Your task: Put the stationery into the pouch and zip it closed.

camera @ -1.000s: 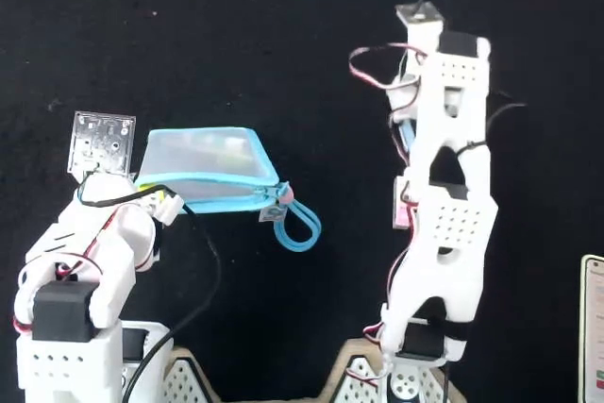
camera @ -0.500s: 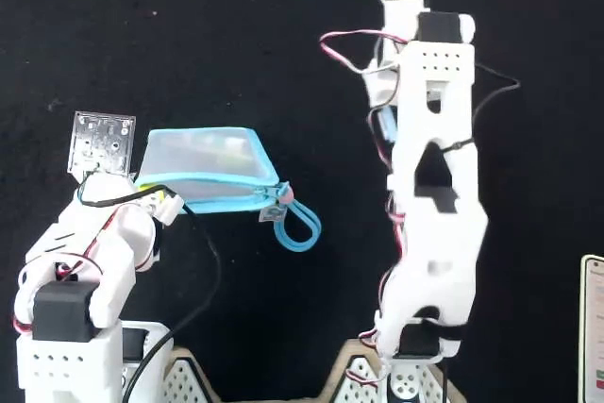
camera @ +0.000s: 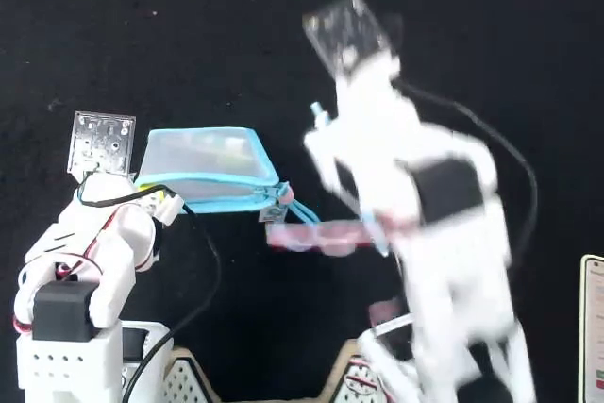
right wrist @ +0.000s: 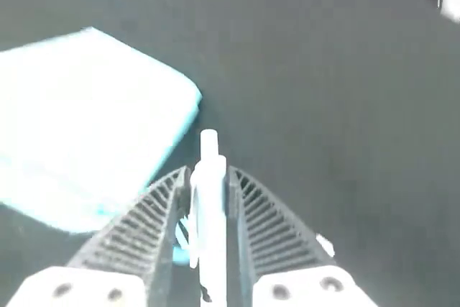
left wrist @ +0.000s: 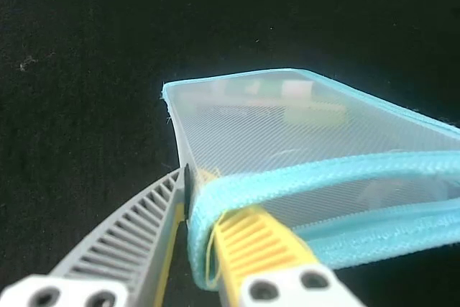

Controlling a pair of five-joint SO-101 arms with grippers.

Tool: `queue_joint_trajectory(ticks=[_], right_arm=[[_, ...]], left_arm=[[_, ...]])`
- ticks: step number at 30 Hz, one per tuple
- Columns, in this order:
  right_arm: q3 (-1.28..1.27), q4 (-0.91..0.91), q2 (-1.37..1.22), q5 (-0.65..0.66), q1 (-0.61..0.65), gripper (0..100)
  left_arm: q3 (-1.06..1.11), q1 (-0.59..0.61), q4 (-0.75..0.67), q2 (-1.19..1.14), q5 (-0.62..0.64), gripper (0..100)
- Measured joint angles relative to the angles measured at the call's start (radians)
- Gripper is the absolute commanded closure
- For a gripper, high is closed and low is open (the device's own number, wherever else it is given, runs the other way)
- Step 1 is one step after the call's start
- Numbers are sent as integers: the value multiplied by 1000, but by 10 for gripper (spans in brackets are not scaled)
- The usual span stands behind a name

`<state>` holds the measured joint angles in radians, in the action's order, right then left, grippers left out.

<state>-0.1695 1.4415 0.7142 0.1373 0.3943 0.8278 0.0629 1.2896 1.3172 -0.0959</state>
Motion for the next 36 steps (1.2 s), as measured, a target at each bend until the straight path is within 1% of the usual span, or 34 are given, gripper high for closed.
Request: queue_joint_trajectory(ticks=[4, 11, 16, 22, 28, 36], right_arm=[[-189, -132, 265, -2, 97, 987], [-423, -414, 674, -3, 273, 987], [-563, -623, 859, -3, 404, 987], [-744, -881, 984, -3, 542, 987], [-957, -1059, 1031, -3, 562, 988], [-1165, -1293, 1042, -3, 542, 988]], left_arm=[[0, 0, 0, 0, 0, 970], [0, 0, 2, 0, 0, 970], [0, 0, 2, 0, 0, 970], [0, 0, 2, 0, 0, 970], [0, 0, 2, 0, 0, 970], [0, 0, 2, 0, 0, 970]])
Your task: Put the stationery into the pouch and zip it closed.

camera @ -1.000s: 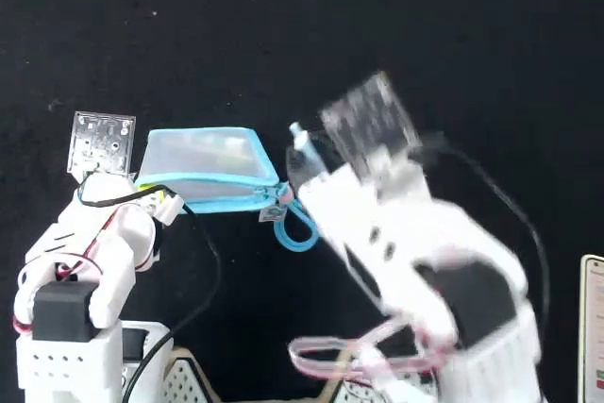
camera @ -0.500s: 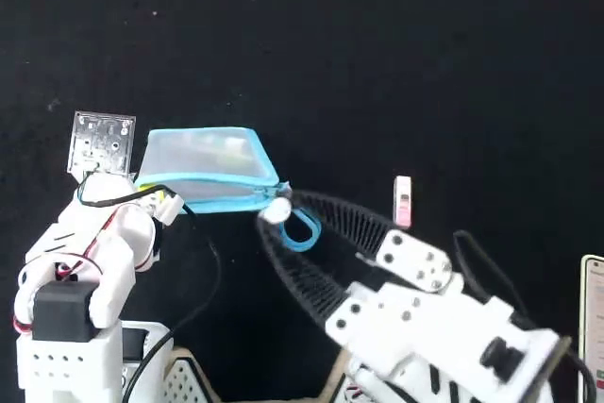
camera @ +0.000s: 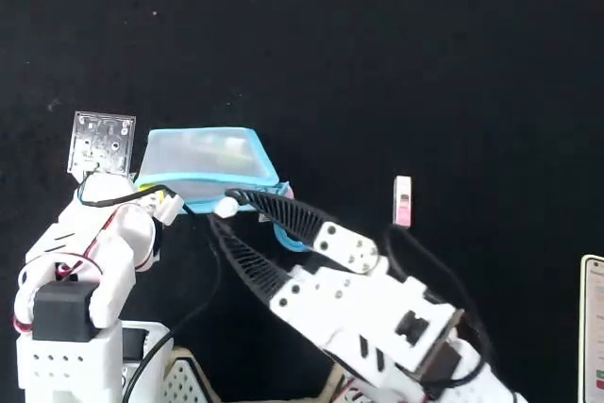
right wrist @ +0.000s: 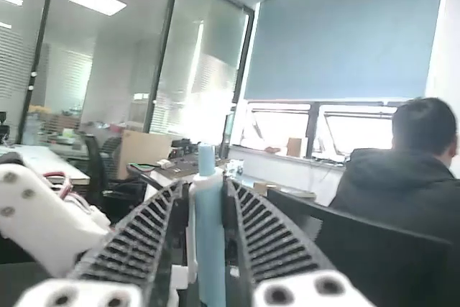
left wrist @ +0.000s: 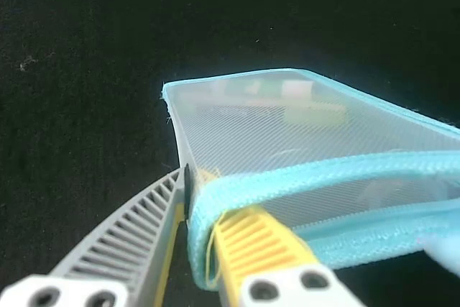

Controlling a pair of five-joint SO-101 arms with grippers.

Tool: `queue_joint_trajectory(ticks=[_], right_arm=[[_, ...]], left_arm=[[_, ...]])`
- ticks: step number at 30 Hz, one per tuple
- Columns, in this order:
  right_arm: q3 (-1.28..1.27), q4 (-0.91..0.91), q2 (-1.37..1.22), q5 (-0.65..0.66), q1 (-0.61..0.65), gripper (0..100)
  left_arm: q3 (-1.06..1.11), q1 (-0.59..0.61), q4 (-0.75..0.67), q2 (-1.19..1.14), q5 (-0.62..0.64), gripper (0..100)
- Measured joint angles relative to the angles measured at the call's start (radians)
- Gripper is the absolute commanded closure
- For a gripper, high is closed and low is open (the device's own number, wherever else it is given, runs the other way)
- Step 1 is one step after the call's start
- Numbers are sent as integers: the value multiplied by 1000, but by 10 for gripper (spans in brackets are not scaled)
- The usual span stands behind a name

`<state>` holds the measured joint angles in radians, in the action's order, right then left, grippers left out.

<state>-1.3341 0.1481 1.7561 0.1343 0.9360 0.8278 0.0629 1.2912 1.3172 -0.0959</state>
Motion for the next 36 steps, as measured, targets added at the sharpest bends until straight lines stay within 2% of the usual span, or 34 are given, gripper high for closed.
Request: queue_joint_trajectory(ticks=[7, 15, 17, 19, 23, 28, 36], right_arm=[[-190, -218, 0, 0, -72, 988], [-327, -239, 2, 3, -83, 985], [-325, -189, 14, 3, -83, 956], [-301, -95, 14, -18, -81, 882], [-186, 155, 12, -138, -81, 742], [-69, 391, 2, -216, -81, 730], [18, 434, 11, -221, -83, 736]], left_arm=[[0, 0, 0, 0, 0, 970], [0, 0, 0, -2, 0, 970], [0, 0, 0, -2, 0, 970], [0, 0, 0, -3, 0, 970], [0, 0, 0, -5, 0, 970], [0, 0, 0, -5, 0, 970], [0, 0, 0, -3, 0, 970]])
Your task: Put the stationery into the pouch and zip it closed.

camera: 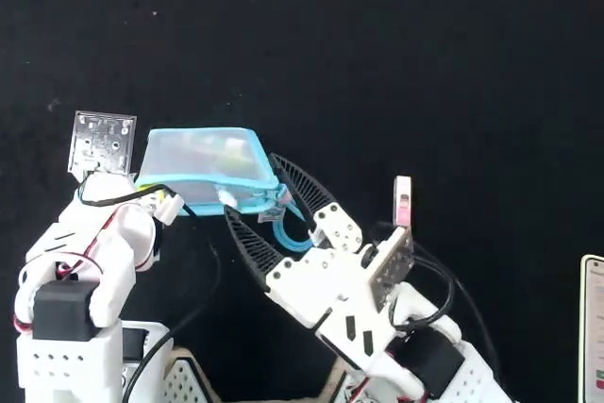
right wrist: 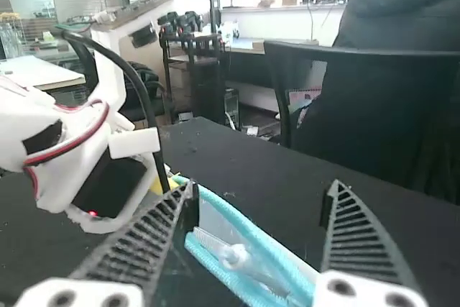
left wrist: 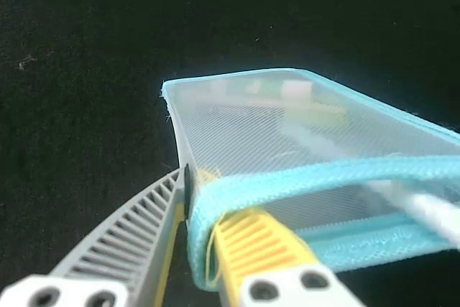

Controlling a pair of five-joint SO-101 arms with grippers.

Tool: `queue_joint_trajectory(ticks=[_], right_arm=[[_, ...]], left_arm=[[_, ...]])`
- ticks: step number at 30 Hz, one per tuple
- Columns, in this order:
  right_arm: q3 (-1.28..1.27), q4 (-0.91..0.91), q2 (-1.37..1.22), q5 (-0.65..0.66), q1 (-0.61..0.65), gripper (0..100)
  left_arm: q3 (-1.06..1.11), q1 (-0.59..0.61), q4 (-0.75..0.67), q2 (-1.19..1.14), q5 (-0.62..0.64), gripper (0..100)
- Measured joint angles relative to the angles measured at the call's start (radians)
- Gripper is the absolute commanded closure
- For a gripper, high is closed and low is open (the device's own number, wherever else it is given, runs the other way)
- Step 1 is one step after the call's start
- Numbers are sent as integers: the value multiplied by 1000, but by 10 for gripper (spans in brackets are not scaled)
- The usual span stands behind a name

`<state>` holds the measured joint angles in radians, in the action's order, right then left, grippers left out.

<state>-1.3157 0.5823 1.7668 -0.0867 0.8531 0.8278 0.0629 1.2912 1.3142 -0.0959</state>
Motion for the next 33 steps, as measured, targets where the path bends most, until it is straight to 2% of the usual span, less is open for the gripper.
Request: queue_joint_trajectory(ticks=[6, 12, 16, 21, 28, 33], right_arm=[[-2, 0, -2, 0, 0, 834], [38, 25, -3, 71, -18, 838], [129, 150, 3, 89, -149, 838], [181, 316, 3, 41, -373, 839], [181, 413, 3, 37, -589, 839], [172, 416, -295, 32, -689, 838]], left_arm=[[0, 0, 0, 0, 0, 970], [0, 0, 0, 0, 0, 970], [0, 0, 0, 0, 0, 970], [0, 0, 0, 0, 0, 970], [0, 0, 0, 0, 0, 970], [0, 0, 0, -2, 0, 970]])
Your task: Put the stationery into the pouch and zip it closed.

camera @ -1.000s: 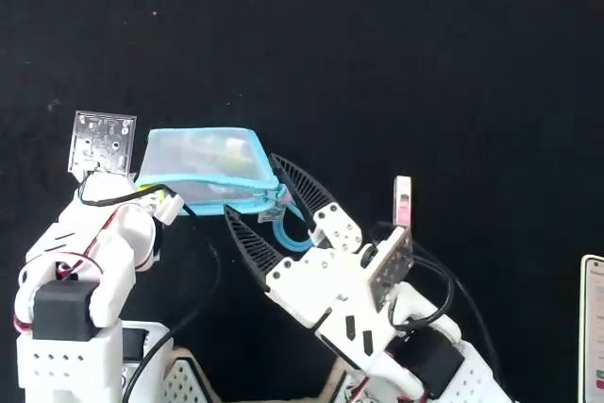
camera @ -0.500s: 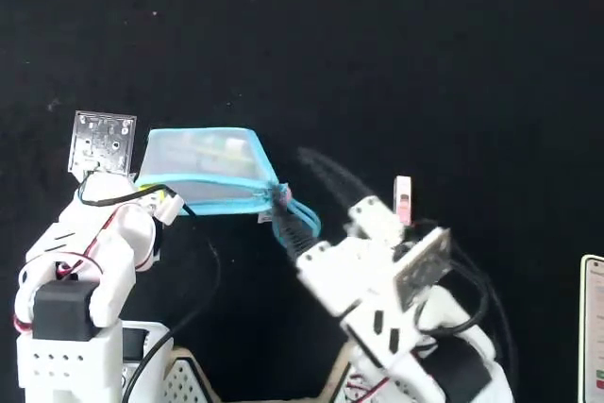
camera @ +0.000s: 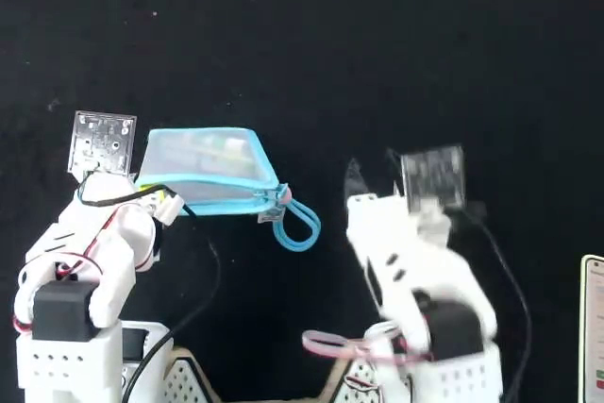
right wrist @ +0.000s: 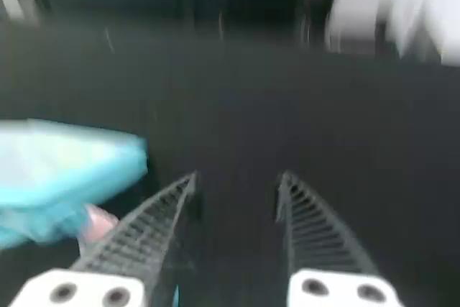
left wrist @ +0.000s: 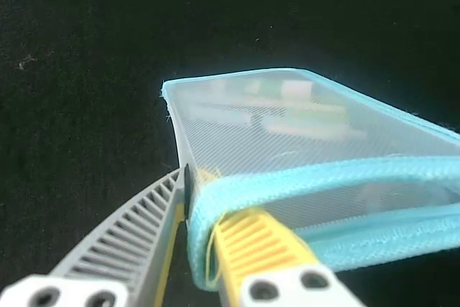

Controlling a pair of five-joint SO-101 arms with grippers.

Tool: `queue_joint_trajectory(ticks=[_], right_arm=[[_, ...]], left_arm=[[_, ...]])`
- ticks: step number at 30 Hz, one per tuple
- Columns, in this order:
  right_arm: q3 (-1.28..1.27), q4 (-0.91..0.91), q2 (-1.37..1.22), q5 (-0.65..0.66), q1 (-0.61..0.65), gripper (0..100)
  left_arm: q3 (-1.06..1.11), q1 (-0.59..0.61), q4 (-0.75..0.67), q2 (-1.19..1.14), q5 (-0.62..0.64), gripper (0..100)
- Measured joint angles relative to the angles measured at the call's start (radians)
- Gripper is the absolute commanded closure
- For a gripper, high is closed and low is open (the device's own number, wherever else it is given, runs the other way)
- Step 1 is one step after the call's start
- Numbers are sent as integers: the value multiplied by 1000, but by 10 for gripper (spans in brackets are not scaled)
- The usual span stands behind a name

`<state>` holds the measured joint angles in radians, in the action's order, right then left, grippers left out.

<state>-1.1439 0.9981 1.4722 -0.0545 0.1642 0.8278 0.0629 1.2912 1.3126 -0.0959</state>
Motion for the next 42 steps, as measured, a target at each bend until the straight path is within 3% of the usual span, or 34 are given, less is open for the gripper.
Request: queue_joint_trajectory(ticks=[7, 13, 19, 42], right_arm=[[57, 0, -442, 0, -192, 836], [109, -124, -706, 15, -351, 836], [201, -101, -908, 101, -353, 835], [769, 43, -1726, 109, -285, 835]], left_arm=[[0, 0, 0, 2, 0, 970], [0, 0, 0, 2, 0, 970], [0, 0, 0, 2, 0, 970], [0, 0, 0, 0, 0, 970]])
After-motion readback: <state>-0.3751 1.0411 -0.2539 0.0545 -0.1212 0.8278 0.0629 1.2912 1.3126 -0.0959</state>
